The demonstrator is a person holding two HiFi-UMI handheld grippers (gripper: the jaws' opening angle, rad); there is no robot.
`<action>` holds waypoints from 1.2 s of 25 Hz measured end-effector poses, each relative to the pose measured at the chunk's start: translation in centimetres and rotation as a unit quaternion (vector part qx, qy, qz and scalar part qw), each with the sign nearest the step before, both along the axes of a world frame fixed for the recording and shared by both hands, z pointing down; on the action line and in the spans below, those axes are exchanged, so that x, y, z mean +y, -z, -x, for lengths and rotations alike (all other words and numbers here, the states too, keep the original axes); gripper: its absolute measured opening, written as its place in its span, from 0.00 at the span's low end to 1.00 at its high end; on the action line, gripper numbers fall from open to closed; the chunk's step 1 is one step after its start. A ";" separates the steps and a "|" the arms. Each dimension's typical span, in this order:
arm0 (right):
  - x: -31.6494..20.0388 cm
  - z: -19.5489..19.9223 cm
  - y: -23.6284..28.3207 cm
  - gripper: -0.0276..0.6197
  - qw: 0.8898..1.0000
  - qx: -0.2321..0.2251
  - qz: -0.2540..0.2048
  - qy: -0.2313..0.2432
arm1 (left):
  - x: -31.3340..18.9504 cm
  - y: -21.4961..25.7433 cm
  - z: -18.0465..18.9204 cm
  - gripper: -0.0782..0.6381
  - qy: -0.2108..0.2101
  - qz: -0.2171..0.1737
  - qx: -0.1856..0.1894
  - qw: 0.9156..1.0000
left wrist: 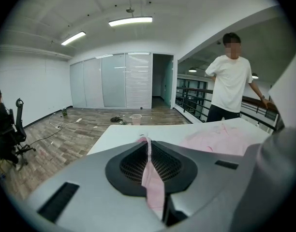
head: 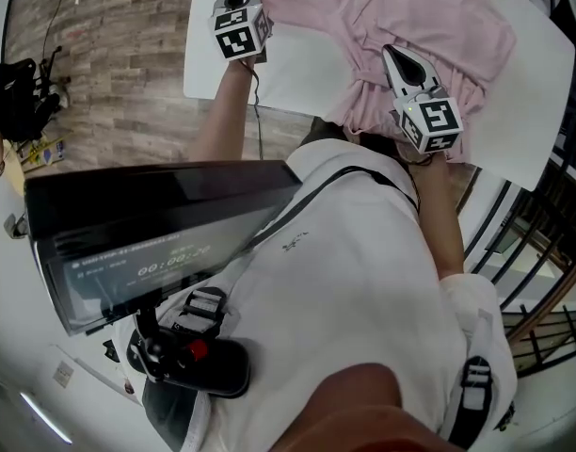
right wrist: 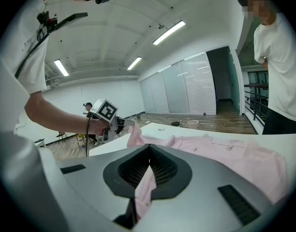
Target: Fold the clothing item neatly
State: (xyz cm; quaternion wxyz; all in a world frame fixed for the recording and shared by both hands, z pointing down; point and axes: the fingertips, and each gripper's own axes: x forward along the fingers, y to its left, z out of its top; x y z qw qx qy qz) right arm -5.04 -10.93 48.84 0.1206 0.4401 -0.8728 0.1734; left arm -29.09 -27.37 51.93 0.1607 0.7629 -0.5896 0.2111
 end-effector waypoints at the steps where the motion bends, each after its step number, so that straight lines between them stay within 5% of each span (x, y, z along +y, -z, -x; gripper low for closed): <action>1: 0.2 -0.4 0.3 0.05 1.000 0.000 0.000 -0.002 | 0.1 0.5 -0.9 0.14 -0.006 -0.003 0.002 1.000; 12: 1.8 -7.1 2.6 0.05 0.999 0.003 0.000 -0.032 | 2.4 3.8 -12.9 0.14 -0.068 -0.014 0.027 0.997; 30: 4.2 -16.6 4.7 0.05 0.997 0.009 0.013 -0.074 | 6.6 6.4 -30.0 0.14 -0.176 -0.019 0.014 0.984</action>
